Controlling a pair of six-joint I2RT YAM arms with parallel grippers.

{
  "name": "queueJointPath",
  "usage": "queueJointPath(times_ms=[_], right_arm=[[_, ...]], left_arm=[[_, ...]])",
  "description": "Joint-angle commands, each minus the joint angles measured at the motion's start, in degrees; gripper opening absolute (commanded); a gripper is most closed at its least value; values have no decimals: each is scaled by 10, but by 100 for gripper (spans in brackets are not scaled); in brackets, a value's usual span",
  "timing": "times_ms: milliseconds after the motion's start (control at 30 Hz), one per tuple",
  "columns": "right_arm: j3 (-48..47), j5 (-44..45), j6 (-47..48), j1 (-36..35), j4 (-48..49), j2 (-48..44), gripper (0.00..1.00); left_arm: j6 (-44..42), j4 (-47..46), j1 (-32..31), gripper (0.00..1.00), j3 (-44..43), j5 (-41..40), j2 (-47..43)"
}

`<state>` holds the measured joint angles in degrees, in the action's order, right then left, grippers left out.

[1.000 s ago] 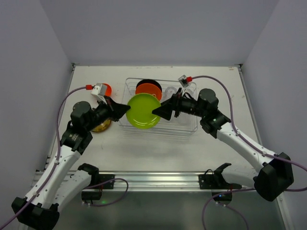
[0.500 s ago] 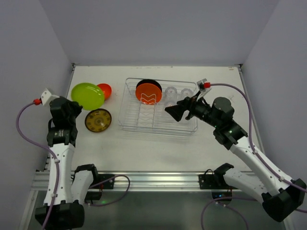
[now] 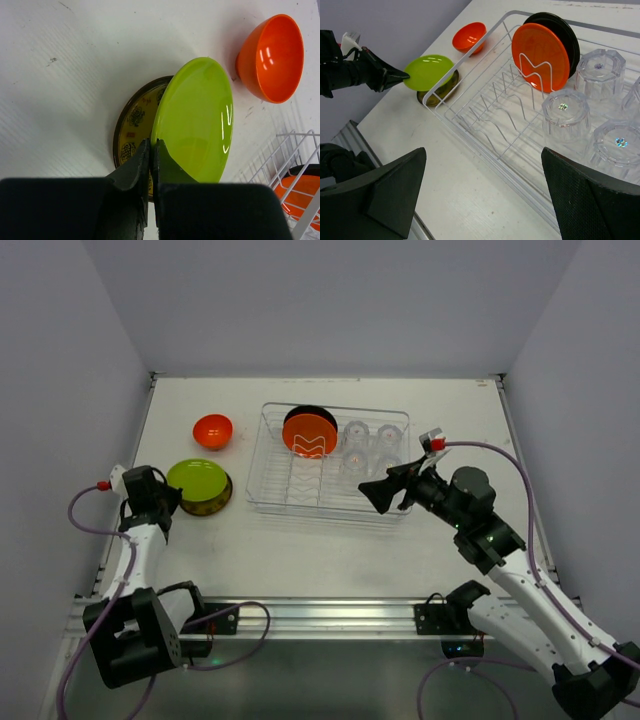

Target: Unload the mixed dishes from the dish rack

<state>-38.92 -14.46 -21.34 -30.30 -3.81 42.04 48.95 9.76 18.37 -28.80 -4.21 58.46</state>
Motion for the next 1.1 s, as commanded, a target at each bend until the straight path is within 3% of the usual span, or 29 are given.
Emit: queueJointPath(times_ms=[0,167,233,267,300,533,800,1067], right_arm=[[3,-5,15,2,12,3,99],[7,-5,17,2,14,0,99],[7,-6,17,2,15,1,99],[7,-6,16,2,15,2,99],[7,-4,17,2,15,4,99],[-1,7,22,2,13,29,99],[-80,34,60,2,-33,109,99],[-273,86,191,2,-82,335,98]], left_arm=[[7,-87,3,0,17,8,2],[-3,-117,-1,0,35,8,23],[-12,-117,-1,6,32,10,31],[-17,-115,-2,14,30,15,32],[-19,-112,-1,34,25,16,32],[-57,-56,-23,99,2,19,2],[-96,32,-66,100,-54,24,-25],[-231,204,-149,100,-204,39,-100]])
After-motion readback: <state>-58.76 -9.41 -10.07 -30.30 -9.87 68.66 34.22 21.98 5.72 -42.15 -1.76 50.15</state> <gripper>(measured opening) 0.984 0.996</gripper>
